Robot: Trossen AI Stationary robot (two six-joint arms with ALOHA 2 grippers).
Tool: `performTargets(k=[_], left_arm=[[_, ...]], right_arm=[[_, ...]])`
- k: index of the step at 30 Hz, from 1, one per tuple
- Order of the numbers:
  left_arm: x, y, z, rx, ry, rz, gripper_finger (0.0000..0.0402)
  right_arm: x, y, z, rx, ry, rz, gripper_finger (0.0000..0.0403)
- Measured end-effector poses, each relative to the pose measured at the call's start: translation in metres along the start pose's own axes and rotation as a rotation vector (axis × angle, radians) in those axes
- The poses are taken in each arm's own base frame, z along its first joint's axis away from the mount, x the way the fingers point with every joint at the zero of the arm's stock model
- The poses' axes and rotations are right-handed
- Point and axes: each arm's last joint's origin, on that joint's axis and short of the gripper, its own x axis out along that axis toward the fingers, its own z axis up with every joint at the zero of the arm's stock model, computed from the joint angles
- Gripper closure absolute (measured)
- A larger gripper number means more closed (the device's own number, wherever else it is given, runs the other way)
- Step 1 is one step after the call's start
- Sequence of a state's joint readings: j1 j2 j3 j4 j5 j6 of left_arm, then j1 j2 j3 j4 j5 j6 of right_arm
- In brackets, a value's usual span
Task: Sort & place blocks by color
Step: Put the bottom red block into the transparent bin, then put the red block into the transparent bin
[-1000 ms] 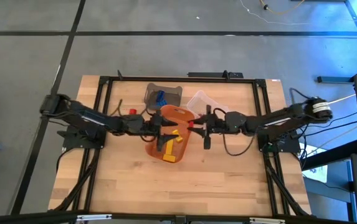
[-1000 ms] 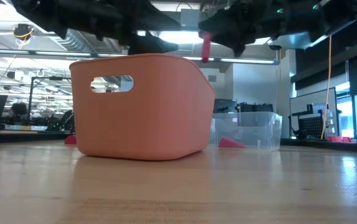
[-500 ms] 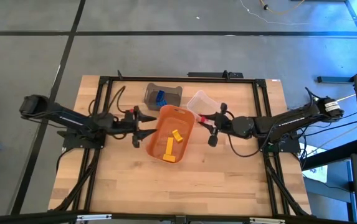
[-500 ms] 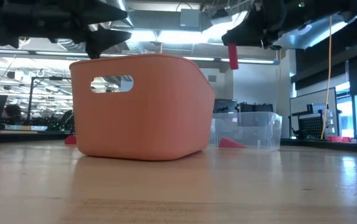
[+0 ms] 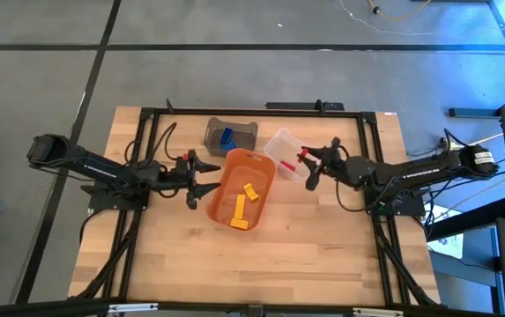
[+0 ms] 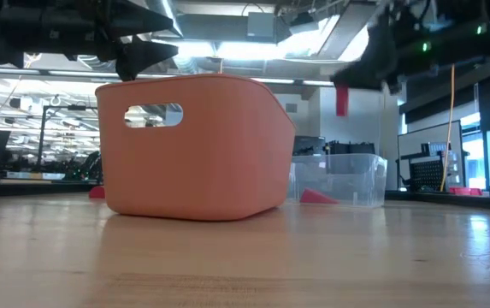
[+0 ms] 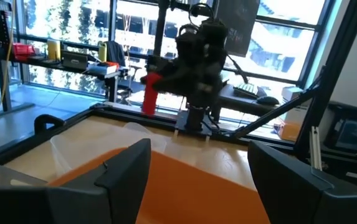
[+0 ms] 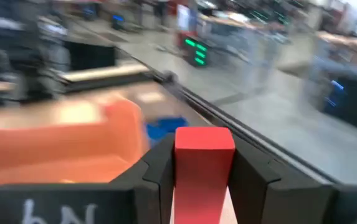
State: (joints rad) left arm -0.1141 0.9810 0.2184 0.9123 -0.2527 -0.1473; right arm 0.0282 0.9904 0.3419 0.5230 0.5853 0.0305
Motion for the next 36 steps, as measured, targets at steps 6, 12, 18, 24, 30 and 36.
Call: performTargets(k=[6,12,18,24,30,36], left_arm=[[0.000,0.000,0.000,0.000,0.002,0.001,0.0143],[0.000,0.000,0.000,0.001,0.002,0.002,0.0142],[0.000,0.001,0.000,0.001,-0.001,0.021,0.0143],[0.000,0.001,0.000,0.001,-0.001,0.020,0.0143],[0.000,0.001,0.000,0.001,-0.001,0.020,0.0143],[0.000,0.001,0.000,0.001,-0.001,0.020,0.0143]], right_arm=[[0.010,-0.023,-0.031,0.105,0.103,-0.151,0.0295],[0.027,-0.031,-0.043,0.188,0.219,-0.122,0.0295],[0.041,-0.031,-0.052,0.177,0.312,-0.126,0.0295],[0.046,-0.031,-0.055,0.177,0.339,-0.110,0.0292],[0.046,-0.031,-0.055,0.176,0.339,-0.111,0.0249],[0.045,-0.031,-0.053,0.173,0.327,-0.109,0.0242]])
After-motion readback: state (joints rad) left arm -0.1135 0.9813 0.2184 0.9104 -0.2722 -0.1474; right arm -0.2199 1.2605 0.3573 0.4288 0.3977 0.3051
